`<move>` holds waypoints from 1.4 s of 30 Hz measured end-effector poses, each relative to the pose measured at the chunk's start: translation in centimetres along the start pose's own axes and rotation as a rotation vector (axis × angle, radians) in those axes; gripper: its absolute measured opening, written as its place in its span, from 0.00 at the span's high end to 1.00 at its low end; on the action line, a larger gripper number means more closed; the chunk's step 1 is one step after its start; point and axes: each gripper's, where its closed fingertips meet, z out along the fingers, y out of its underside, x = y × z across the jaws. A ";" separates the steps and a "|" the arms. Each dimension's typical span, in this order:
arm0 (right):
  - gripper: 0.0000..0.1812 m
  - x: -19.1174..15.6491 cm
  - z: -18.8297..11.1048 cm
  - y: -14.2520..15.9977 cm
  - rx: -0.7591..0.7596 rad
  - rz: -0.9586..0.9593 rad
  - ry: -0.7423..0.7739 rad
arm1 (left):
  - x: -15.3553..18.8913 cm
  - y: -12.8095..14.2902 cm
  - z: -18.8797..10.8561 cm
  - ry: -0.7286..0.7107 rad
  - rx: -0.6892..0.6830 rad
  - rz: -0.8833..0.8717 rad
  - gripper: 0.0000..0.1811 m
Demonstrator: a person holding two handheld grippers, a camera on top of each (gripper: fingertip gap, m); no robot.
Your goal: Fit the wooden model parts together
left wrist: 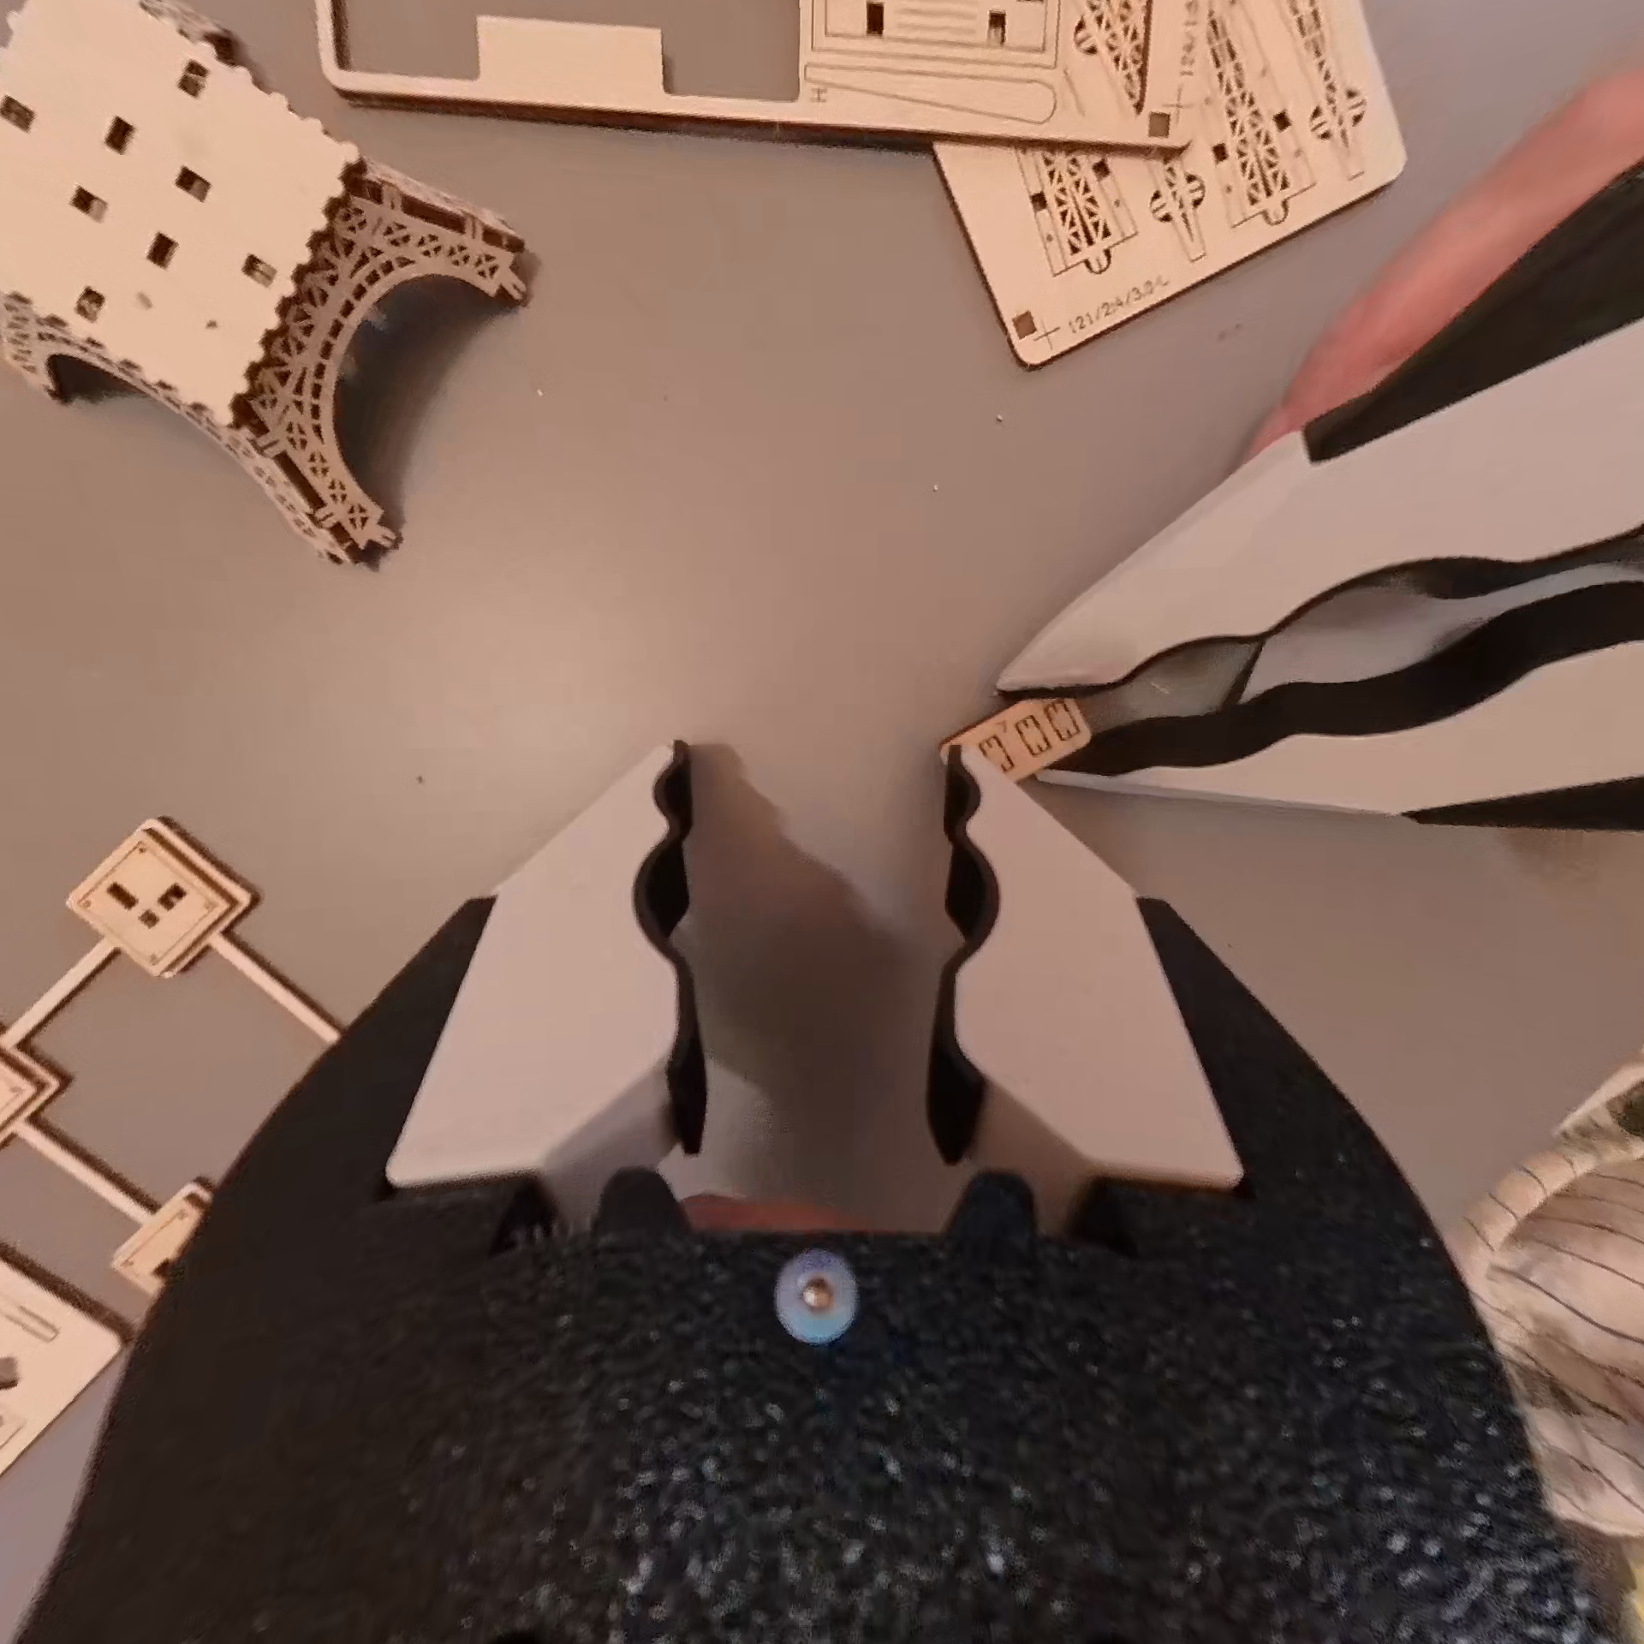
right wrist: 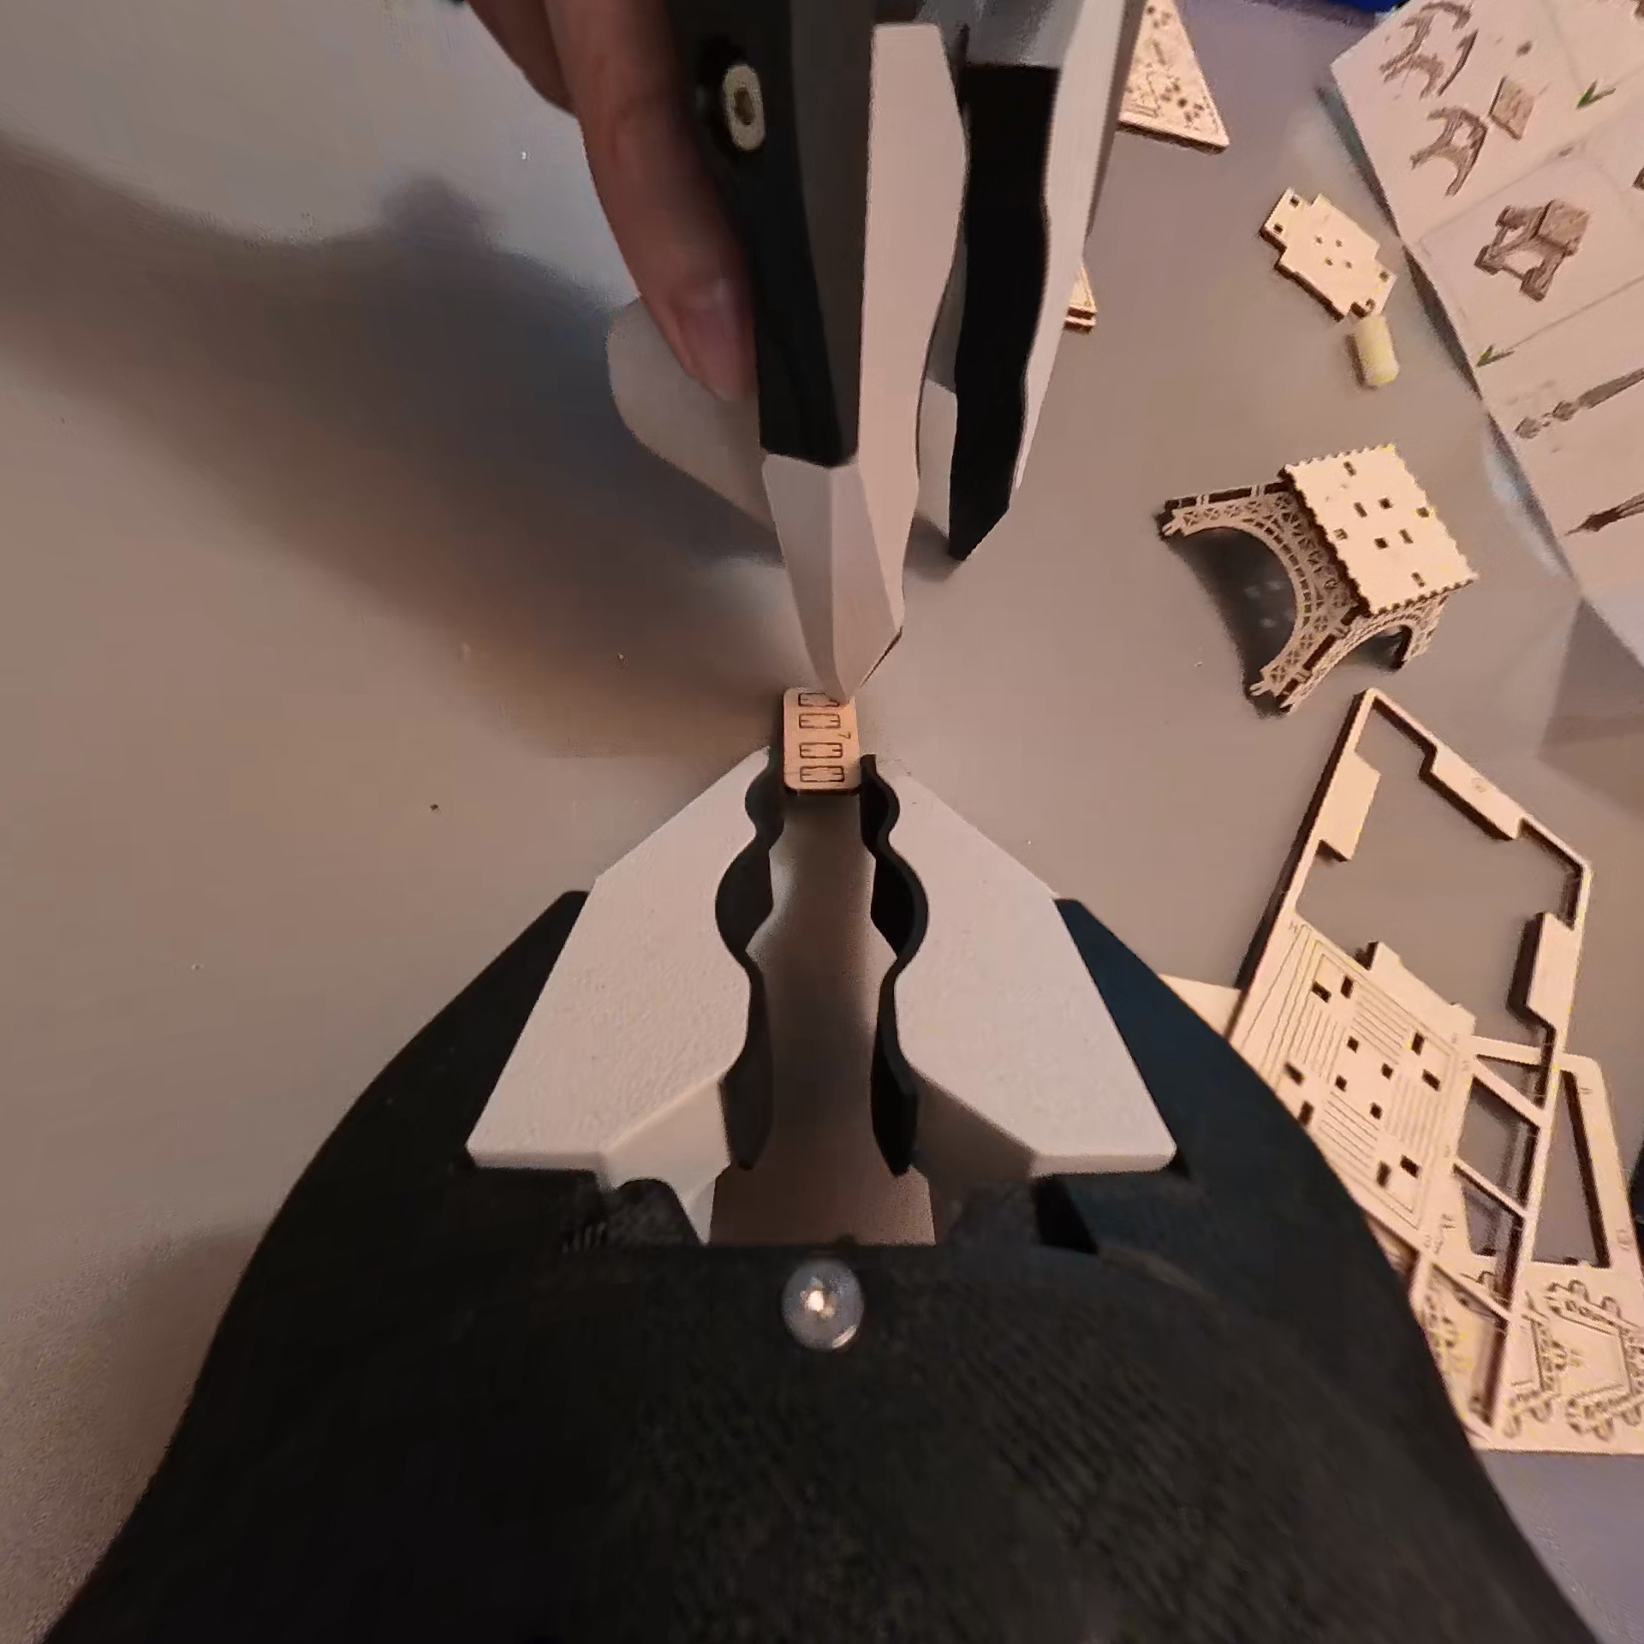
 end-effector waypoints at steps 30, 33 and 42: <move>0.92 -1.7 -0.3 0.0 0.003 0.118 -0.167 | 7.0 4.3 -1.7 0.332 -0.067 0.829 0.67; 0.92 -1.7 -0.4 0.0 0.003 0.128 -0.177 | 7.1 4.2 -1.6 0.351 -0.093 0.831 0.66; 0.92 -1.8 -0.4 0.0 0.003 0.132 -0.186 | 6.8 3.8 -1.4 0.323 -0.136 0.807 0.69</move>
